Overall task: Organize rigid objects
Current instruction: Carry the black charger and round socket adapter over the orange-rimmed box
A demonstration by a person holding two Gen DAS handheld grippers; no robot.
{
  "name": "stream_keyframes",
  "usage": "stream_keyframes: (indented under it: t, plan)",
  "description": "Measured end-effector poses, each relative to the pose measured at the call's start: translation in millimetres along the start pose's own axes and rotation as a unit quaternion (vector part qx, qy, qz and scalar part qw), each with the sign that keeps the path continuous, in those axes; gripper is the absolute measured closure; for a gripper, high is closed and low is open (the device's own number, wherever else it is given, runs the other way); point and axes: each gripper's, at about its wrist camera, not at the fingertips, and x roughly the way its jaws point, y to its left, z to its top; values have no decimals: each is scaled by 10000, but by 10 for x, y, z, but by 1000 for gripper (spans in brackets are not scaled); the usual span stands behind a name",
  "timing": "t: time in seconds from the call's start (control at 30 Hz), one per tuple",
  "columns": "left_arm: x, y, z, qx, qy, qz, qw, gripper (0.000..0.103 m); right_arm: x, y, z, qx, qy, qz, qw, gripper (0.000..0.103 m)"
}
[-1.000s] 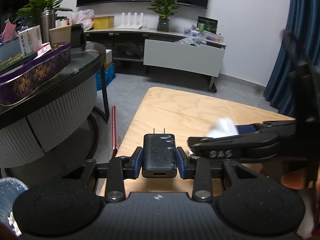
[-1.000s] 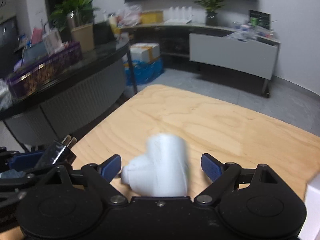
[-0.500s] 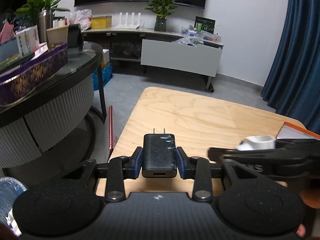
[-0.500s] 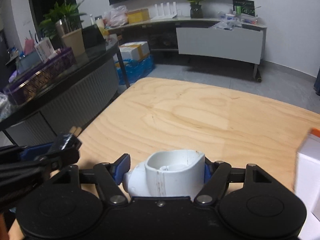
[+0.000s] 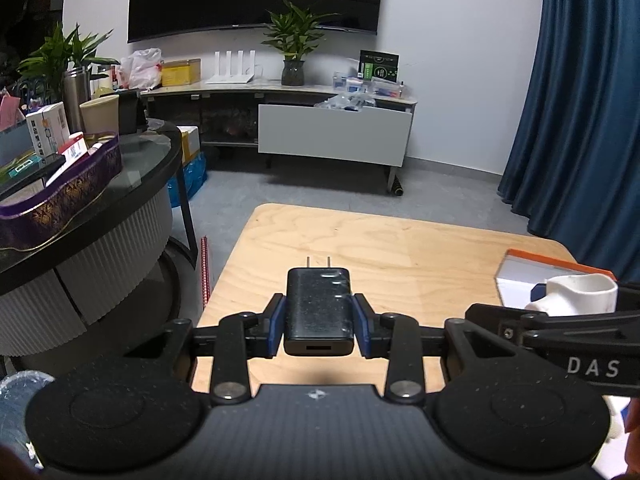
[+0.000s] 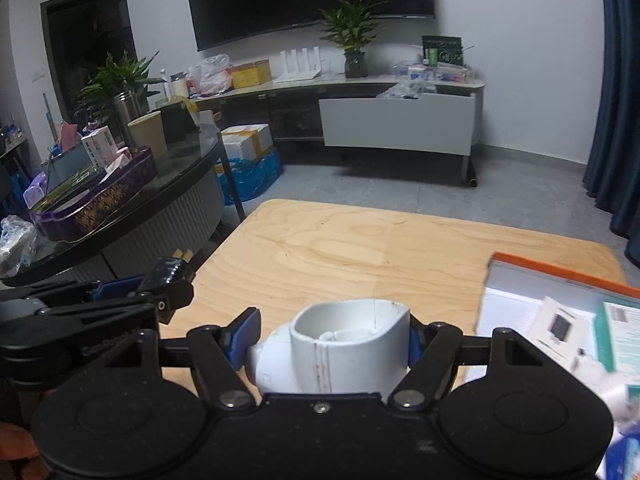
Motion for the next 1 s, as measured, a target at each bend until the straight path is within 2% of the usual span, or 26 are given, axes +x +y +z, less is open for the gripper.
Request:
stream_keyframes:
  t: [0.43, 1.0]
  plan:
    - [-296, -215, -60, 99, 5, -173, 9998, 67, -644, -128, -153, 246, -103, -196, 9995, 20]
    - [-426, -564, -153, 363, 26, -579, 9977, 67, -1016, -487, -414, 585, -168, -553, 9966, 20]
